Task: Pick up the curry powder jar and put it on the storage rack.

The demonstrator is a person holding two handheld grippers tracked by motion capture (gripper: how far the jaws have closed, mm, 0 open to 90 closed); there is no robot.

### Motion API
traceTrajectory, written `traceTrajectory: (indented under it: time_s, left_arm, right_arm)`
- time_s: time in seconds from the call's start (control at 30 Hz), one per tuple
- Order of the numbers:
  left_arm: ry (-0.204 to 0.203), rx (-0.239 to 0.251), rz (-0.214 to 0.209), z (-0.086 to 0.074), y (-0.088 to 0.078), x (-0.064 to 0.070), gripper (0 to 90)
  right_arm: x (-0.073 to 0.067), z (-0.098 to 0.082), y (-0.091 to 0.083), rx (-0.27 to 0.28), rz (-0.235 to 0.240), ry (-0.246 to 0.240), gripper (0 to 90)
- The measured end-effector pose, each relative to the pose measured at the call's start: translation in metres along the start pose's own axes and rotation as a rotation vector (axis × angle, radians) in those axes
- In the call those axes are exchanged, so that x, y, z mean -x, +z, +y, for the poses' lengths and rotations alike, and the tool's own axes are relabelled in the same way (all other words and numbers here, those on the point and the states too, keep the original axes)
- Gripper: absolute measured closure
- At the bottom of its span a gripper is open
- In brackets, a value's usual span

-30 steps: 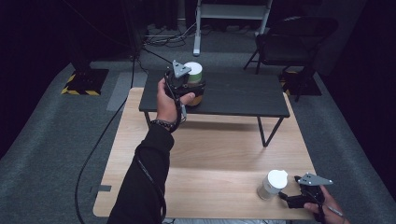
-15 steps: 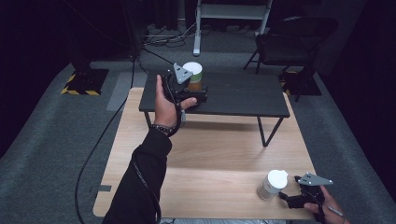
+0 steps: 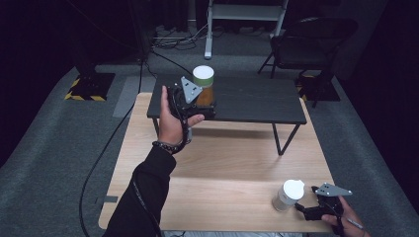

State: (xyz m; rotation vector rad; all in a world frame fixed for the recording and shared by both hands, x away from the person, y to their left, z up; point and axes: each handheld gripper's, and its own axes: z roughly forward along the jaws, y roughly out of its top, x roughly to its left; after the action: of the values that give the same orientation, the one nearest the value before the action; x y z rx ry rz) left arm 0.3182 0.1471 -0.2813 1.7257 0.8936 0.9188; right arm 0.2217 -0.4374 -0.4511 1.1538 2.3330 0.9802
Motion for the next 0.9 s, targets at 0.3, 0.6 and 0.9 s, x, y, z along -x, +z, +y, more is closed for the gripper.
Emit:
traceTrajectory:
  time_s: [0.3, 0.6, 0.9]
  left_arm:
    - [0.075, 0.004, -0.014, -0.018, -0.015, 0.008, 1.0]
    - [0.132, 0.01, -0.024, -0.036, -0.027, 0.016, 0.6]
    - [0.167, 0.0, -0.044, -0.052, -0.036, 0.021, 0.6]
  right_arm:
    - [0.0, 0.0, 0.0, 0.0, 0.0, 0.0, 0.0]
    - [0.0, 0.0, 0.0, 0.0, 0.0, 0.0, 0.0]
    - [0.0, 0.0, 0.0, 0.0, 0.0, 0.0, 0.0]
